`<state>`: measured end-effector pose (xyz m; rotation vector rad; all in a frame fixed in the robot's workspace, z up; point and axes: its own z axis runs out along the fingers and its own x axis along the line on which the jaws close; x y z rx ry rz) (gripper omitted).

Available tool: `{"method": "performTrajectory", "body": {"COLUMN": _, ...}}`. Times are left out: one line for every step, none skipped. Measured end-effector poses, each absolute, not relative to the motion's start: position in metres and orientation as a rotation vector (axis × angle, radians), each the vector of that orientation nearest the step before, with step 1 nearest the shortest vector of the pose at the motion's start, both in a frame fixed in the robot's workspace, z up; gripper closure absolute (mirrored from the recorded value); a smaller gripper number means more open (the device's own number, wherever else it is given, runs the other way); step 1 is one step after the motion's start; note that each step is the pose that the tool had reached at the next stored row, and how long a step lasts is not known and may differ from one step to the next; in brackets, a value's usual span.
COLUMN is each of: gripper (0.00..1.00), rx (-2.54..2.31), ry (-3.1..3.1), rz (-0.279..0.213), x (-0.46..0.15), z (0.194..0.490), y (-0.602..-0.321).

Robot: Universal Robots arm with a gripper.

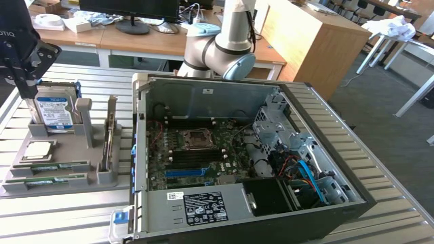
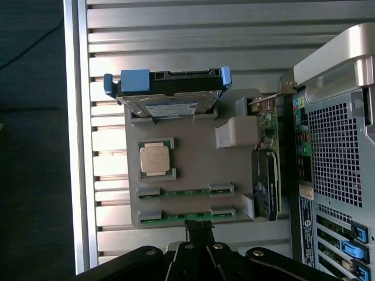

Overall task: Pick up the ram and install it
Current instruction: 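Reach for the ram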

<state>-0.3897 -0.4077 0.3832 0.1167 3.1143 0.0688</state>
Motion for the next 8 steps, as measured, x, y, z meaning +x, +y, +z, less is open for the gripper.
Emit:
{"method": "performTrajectory", "body": {"gripper": 0.90, "rx": 0.117, "ry": 3.114, "rz": 0.069, "x": -0.3897, "z": 0.3832, "y": -0.4077}}
{"method": "performTrajectory", "body": {"gripper": 0.90, "rx": 0.116, "ry": 3.114, "rz": 0.069, "x": -0.3896, "z": 0.3832, "y": -0.4082}}
{"method": "performTrajectory", "body": {"gripper": 0.90, "rx": 0.116, "ry": 3.114, "rz": 0.069, "x": -0.3896, "z": 0.3832, "y": -0.4091}}
{"method": "performTrajectory", "body": {"gripper": 0.90, "rx": 0.117, "ry": 3.114, "rz": 0.069, "x": -0.3897, "z": 0.3832, "y": -0.4102}}
{"method": "performTrajectory", "body": {"gripper": 0.90, "rx": 0.117, "ry": 3.114, "rz": 0.070, "x": -0.3897, "z": 0.3832, "y": -0.4115}}
{"method": "performTrajectory", "body": {"gripper": 0.90, "rx": 0.117, "ry": 3.114, "rz": 0.070, "x": -0.3897, "z": 0.3832, "y": -0.4126}}
{"method": "performTrajectory", "body": {"gripper": 0.90, "rx": 0.117, "ry": 3.114, "rz": 0.070, "x": -0.3897, "z": 0.3832, "y": -0.4137}}
{"method": "performTrajectory", "body": {"gripper": 0.90, "rx": 0.117, "ry": 3.114, "rz": 0.070, "x": -0.3897, "z": 0.3832, "y": -0.4148}}
